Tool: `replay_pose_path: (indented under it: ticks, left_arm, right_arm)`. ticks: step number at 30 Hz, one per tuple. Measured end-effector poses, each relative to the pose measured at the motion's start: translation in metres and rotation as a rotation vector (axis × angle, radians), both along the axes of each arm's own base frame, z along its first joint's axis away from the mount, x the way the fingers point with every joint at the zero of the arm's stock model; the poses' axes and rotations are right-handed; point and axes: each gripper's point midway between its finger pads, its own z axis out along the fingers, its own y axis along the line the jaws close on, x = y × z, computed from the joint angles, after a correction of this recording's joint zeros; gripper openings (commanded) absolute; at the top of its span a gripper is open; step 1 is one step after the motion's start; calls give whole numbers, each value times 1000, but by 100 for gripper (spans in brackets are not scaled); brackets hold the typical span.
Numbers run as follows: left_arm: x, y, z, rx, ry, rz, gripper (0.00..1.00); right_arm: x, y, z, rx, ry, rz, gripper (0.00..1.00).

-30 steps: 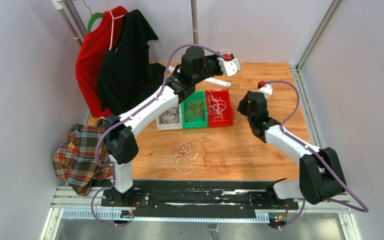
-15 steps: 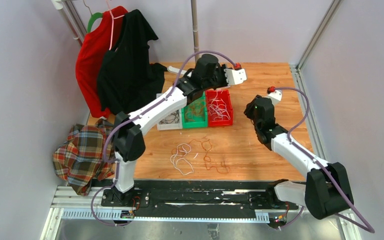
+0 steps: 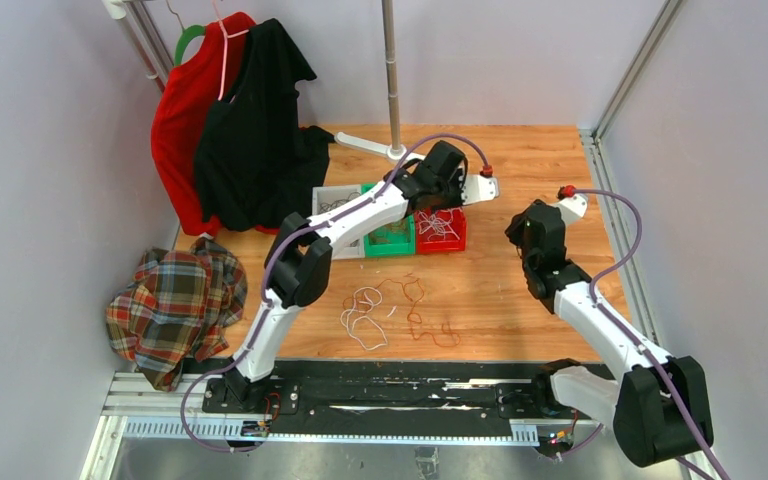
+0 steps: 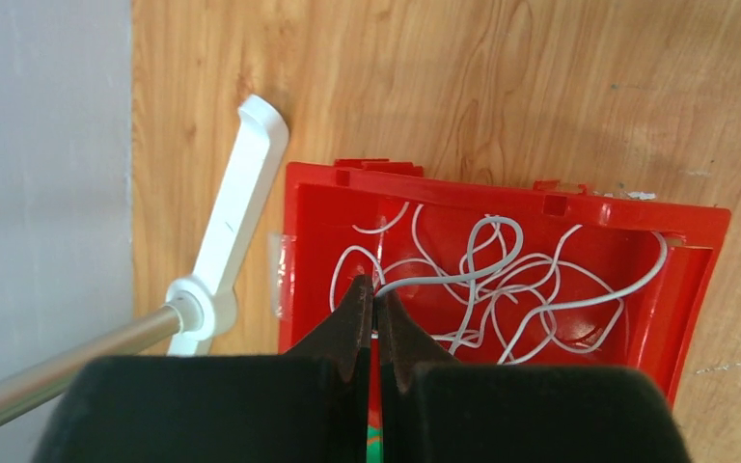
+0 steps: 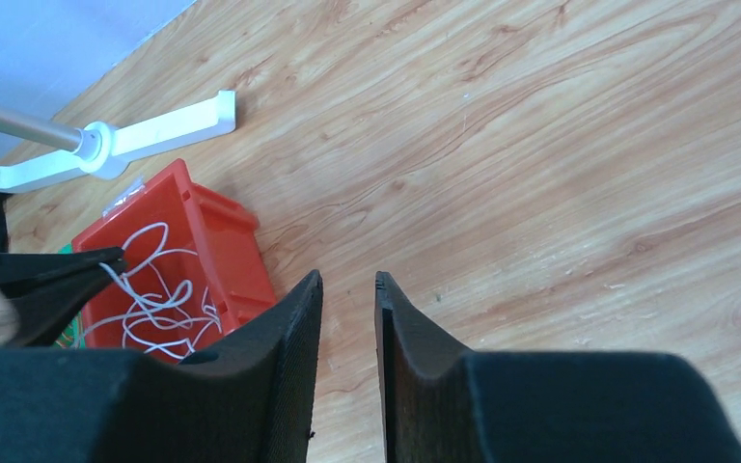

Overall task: Untangle the cables
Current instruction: Place the cable in the bin.

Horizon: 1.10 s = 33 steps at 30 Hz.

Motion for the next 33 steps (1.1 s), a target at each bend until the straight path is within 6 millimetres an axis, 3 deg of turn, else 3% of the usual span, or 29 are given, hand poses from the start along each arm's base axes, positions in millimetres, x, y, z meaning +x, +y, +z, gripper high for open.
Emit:
replay_pose_path:
  ticks: [7,9,14,17,20,22,24,28,30,33]
  left_arm:
    - [11,-6,-38,57,15,10,3]
    - [18,-10,-46,78,15,5,26]
    - [24,-8,-51,116,41,-10,55]
    - [23,1,-45,135,51,-32,79]
    - [20,10,-38,149,72,-55,91]
    - [17,17,-27,150,83,-65,98]
    - [14,24,-9,145,84,-72,98]
    - [4,45,44,112,65,-72,98]
    - [-7,63,78,79,51,-65,98]
    - [-38,106,120,34,59,-28,98]
  right_arm:
    - [-3,-2,-3,-1,14,-6,26]
    - [-4,-2,-5,-3,23,-6,26]
    - [-3,-1,-2,-5,29,0,26]
    - [1,2,4,-5,25,13,29]
    - [4,5,7,-6,29,35,33]
    - [5,8,9,-11,37,51,37]
    - [7,11,11,-15,45,73,42]
    - [8,20,18,-34,44,115,52]
    - [7,27,19,-53,50,148,55]
    - [2,43,17,-88,61,208,56]
